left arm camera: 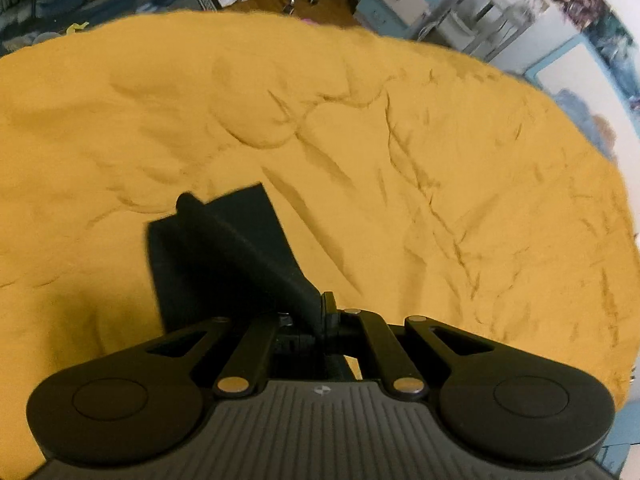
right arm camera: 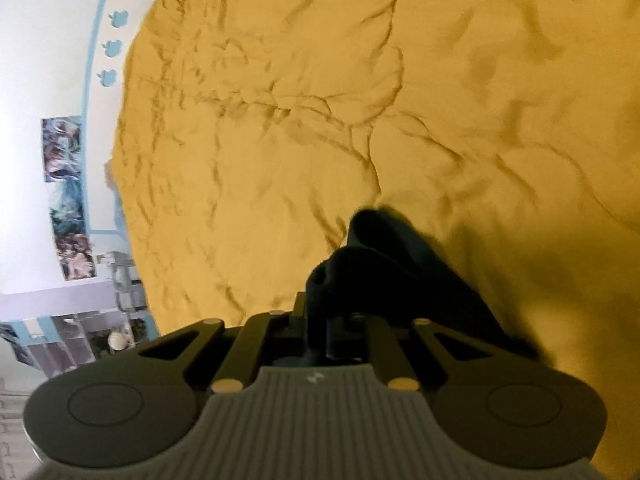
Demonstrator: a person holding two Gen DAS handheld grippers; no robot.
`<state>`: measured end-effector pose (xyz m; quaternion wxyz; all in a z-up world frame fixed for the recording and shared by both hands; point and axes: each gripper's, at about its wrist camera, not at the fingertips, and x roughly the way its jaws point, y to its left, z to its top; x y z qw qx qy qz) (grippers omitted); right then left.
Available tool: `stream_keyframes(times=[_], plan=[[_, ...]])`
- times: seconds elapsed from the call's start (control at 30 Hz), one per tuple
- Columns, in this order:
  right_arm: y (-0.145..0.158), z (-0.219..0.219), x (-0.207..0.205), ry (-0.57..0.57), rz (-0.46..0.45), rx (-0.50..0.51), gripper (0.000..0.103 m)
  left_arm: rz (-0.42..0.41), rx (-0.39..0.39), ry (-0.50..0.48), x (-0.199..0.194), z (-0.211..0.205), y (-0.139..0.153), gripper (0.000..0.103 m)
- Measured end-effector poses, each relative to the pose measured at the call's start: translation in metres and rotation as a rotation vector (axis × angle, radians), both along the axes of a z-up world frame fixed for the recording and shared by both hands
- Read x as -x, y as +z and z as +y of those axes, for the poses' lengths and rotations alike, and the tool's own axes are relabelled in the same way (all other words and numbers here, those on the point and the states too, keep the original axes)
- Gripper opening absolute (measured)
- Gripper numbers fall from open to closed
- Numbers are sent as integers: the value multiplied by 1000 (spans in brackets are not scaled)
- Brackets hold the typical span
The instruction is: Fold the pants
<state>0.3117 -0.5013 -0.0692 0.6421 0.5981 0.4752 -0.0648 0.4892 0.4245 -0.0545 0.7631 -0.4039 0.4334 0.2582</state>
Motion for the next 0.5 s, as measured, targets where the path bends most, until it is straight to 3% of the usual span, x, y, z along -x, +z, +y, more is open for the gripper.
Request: stream_keyframes(times=[0.07,0.17,0.3,0.37,0.5], plan=[[-13,3,-15,17,27,10,3,11,-8,3,-10,-5,-7,1],[-25,4,-34,34,22,25,17,-23,-28,15,-17,-10,-14,4],[-22,-10,-26,-77,-117,78,20,-266,-80,121,5,2,0,17],[-21,-16,-19,-97,-148,87,20,-394,-122,178,24,8,9,36],[-9,-13,-6,-26,-178,204,20,-374,-145,172,41,13,8,41]])
